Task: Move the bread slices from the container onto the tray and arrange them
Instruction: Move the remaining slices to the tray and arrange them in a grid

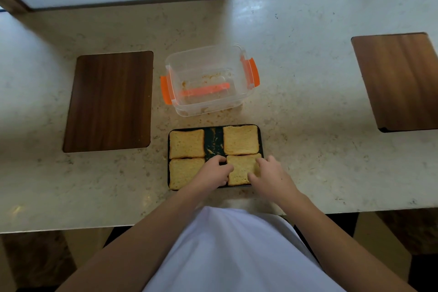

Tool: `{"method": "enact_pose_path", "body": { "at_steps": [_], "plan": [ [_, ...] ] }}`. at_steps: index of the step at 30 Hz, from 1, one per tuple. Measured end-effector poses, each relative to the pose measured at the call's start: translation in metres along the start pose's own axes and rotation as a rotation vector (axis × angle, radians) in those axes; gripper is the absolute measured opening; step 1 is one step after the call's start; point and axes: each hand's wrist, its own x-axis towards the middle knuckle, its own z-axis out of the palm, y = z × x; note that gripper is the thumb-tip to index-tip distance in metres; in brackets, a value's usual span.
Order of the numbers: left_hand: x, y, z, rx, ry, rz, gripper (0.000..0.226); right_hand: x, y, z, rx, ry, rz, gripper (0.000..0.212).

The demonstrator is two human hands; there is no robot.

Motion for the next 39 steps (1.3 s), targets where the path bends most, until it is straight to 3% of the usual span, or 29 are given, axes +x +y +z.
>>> {"method": "enact_pose_path", "body": {
  "at_steps": [3,6,9,12,16,19,23,29,32,39],
  "plan": [
    [-0.003,-0.004,-0.010,-0.066,0.068,0.082,0.040,0.001,-0.013,-0.001,0.074,0.001,-0.063,0.050],
    [-0.008,-0.011,-0.038,-0.165,0.246,0.162,0.025,0.008,-0.033,-0.003,0.160,-0.067,-0.130,0.051],
    [-0.009,-0.024,-0.074,-0.183,0.410,0.158,0.026,0.020,-0.058,-0.001,0.166,-0.112,-0.186,0.054],
    [-0.006,-0.036,-0.103,-0.172,0.471,0.121,0.032,0.032,-0.085,0.004,0.126,-0.123,-0.261,0.057],
    [-0.001,-0.041,-0.119,-0.184,0.459,0.079,0.038,0.048,-0.112,0.012,0.152,-0.210,-0.239,0.058],
    [0.001,-0.041,-0.120,-0.195,0.423,0.046,0.043,0.058,-0.125,0.019,0.201,-0.204,-0.139,0.049],
    [0.004,-0.040,-0.120,-0.206,0.392,0.052,0.047,0.066,-0.132,0.026,0.189,-0.215,-0.086,0.055],
    [0.006,-0.039,-0.123,-0.225,0.351,0.046,0.043,0.071,-0.133,0.033,0.210,-0.253,-0.045,0.052],
    [0.006,-0.039,-0.124,-0.212,0.348,0.069,0.020,0.072,-0.129,0.038,0.241,-0.264,-0.048,0.046],
    [0.009,-0.036,-0.123,-0.151,0.331,0.068,0.022,0.076,-0.127,0.040,0.295,-0.263,-0.031,0.053]
  ]
}}
